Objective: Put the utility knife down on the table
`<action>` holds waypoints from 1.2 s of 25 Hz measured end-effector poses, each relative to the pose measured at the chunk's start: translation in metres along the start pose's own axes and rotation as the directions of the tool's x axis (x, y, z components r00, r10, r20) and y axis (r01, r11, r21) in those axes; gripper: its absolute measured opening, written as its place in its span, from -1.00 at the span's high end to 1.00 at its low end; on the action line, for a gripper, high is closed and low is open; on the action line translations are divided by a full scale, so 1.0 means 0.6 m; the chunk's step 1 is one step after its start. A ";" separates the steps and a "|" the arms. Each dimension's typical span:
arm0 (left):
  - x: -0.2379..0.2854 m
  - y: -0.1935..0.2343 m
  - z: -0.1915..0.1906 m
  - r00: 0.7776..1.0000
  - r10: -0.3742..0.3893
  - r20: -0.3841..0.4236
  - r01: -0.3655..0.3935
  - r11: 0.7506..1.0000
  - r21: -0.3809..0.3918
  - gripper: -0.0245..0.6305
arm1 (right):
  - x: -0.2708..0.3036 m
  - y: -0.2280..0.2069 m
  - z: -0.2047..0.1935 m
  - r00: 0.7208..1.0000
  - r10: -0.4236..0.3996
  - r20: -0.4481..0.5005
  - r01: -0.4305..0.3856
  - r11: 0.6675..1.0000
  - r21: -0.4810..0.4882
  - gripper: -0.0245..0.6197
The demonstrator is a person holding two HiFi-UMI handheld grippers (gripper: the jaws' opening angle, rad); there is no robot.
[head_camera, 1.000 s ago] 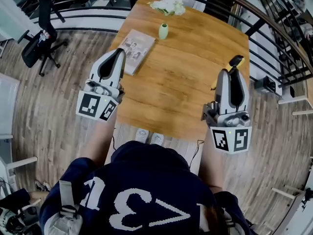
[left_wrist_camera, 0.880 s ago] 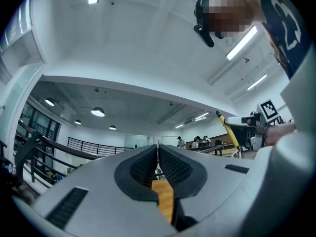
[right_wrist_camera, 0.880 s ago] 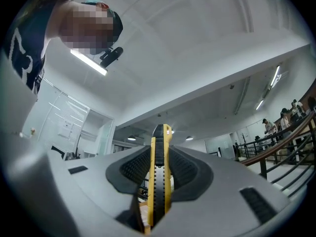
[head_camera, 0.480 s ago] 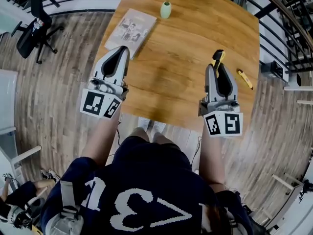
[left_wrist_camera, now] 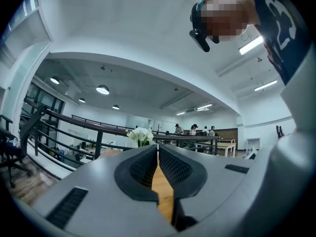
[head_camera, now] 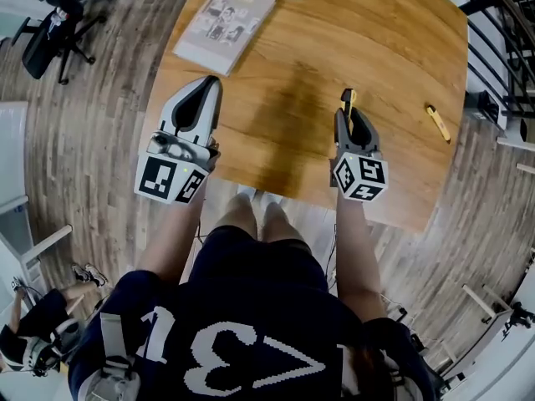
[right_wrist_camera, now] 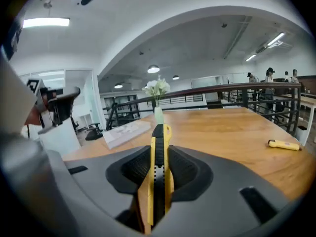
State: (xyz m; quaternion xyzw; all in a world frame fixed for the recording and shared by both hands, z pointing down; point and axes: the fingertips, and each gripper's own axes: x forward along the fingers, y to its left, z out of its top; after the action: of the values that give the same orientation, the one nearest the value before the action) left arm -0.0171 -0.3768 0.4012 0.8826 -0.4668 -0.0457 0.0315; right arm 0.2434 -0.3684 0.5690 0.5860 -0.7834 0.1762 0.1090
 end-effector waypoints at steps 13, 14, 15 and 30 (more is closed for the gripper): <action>0.003 0.001 -0.035 0.999 -0.012 -0.048 0.011 1.000 -0.021 0.85 | 0.049 -0.011 -0.162 0.963 -0.071 -0.260 0.044 0.993 -0.109 0.52; 0.004 0.000 -0.035 0.999 -0.014 -0.047 0.013 1.000 -0.021 0.85 | 0.051 -0.010 -0.165 0.960 -0.072 -0.271 0.042 0.993 -0.113 0.52; 0.005 0.000 -0.035 0.999 -0.015 -0.046 0.014 1.000 -0.022 0.85 | 0.053 -0.010 -0.167 0.957 -0.071 -0.281 0.041 0.993 -0.112 0.52; 0.042 -0.008 0.082 0.995 -0.063 0.074 0.055 0.993 0.109 0.85 | -0.053 -0.040 0.166 0.967 -0.138 0.212 0.162 0.982 -0.102 0.85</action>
State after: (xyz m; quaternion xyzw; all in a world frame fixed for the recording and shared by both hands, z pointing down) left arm -0.0044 -0.3958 0.3504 0.8939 -0.4433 -0.0559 -0.0351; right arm 0.2791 -0.3870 0.4693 0.6511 -0.7528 0.0596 0.0755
